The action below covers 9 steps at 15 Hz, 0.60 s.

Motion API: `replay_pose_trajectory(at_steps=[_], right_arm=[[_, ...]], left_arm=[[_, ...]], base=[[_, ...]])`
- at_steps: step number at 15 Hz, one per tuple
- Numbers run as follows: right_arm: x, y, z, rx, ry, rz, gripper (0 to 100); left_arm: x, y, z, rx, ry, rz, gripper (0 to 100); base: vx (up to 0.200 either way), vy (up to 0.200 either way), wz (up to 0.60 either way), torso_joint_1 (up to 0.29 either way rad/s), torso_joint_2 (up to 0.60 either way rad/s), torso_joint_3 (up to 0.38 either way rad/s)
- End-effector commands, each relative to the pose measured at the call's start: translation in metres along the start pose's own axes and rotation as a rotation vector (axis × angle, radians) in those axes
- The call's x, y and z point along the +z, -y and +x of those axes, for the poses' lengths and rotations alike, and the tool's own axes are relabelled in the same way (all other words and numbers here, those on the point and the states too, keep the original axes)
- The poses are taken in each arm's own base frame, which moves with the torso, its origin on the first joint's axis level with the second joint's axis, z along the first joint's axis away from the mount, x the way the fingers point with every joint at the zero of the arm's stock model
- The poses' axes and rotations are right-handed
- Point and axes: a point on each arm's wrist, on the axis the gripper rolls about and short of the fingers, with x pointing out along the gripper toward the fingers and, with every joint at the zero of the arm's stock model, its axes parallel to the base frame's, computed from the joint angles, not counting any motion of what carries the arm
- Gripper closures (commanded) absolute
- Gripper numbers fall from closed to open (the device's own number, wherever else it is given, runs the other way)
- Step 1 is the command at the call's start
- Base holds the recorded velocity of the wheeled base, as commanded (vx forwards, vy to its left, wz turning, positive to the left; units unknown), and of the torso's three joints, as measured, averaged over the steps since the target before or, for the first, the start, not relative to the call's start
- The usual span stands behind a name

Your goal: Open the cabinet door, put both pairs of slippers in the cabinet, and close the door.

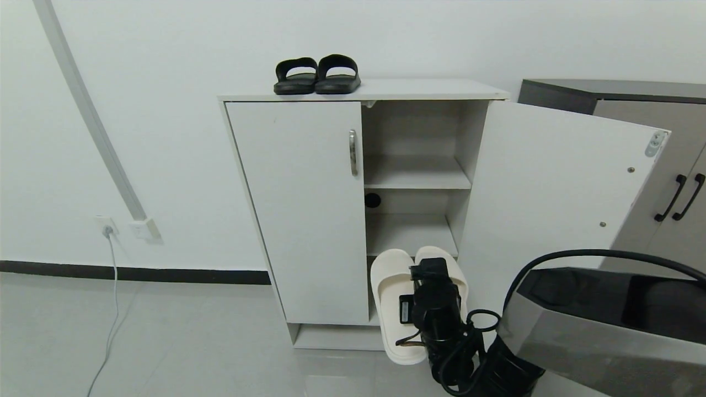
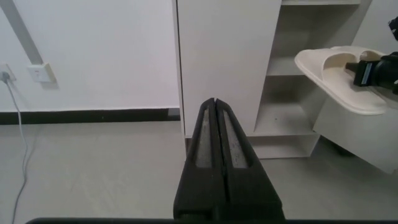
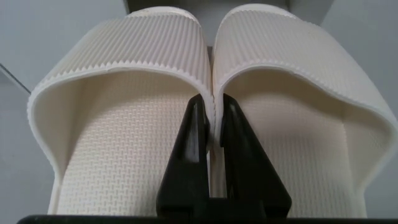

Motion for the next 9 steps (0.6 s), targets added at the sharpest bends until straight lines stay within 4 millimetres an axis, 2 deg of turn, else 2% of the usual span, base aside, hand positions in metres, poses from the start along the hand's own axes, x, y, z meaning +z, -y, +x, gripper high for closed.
replay_pose_trajectory(at_steps=[1,5,9], right_arm=[[-0.016,0.003,0.007,-0.014,-0.017,-0.02,100],[-0.033,0.004,0.017,-0.025,-0.013,-0.018,100],[-0.039,0.005,0.022,-0.032,-0.017,-0.023,100]], left_arm=[[0.0,0.0,0.0,0.001,-0.002,0.0,100],[0.0,0.0,0.0,0.001,-0.003,0.0,100],[0.0,0.0,0.0,-0.001,-0.003,0.0,100]], base=[[0.0,0.0,0.0,0.0,0.0,0.0],[0.0,0.0,0.0,-0.001,0.0,-0.016],[0.0,0.0,0.0,-0.001,0.0,-0.157]])
